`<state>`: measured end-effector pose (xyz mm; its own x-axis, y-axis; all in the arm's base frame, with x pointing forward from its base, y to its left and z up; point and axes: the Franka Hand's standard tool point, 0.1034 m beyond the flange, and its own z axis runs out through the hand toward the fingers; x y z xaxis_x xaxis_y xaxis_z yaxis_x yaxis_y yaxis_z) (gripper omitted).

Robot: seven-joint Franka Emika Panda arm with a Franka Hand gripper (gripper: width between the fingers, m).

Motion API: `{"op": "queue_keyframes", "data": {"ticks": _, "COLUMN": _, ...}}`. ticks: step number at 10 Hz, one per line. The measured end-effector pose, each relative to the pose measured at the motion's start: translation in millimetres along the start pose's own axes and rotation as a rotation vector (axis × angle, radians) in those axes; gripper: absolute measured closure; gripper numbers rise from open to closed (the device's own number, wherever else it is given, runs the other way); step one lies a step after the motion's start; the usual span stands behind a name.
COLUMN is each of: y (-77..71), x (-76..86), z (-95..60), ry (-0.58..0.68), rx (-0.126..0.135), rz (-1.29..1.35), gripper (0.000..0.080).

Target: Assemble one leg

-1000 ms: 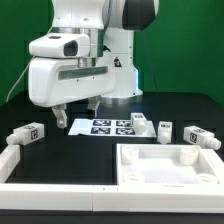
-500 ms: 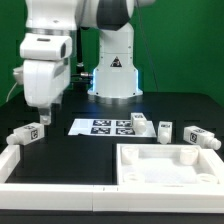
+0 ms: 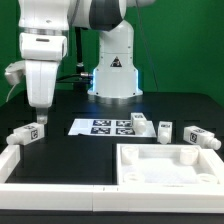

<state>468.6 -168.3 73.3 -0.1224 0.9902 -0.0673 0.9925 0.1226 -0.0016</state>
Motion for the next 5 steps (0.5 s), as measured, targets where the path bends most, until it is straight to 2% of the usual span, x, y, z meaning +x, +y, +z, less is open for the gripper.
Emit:
{"op": "queue_keyframes", "data": {"ticks": 1, "y": -11.9, "x": -7.3, "z": 4.9, "ry": -0.001, "rx": 0.004, "rz": -0.057, "gripper": 0.015}}
{"op": "queue_keyframes", "data": {"ticks": 2, "y": -38.4, "x": -25.3, "z": 14.8, "ry": -0.008, "rx": 0.0, "rz": -0.131, "gripper": 0.015}}
{"op": "queue_keyframes", "data": {"ticks": 3, "y": -65.6, "x": -42.5, "z": 24.9, "ry": 0.004, "rx": 0.025, "rz": -0.173, "gripper": 0.015}}
{"op": "queue_keyframes", "data": {"ticks": 4, "y": -77.1, "x": -53.5, "z": 33.6, "ry": 0.014, "rx": 0.044, "rz": -0.16, "gripper": 0.015}}
{"op": "queue_keyframes", "data": {"ticks": 5, "y": -81.1, "x": -52.1, "z": 42.1, "ry": 0.023, "rx": 0.058, "rz": -0.147, "gripper": 0.015}}
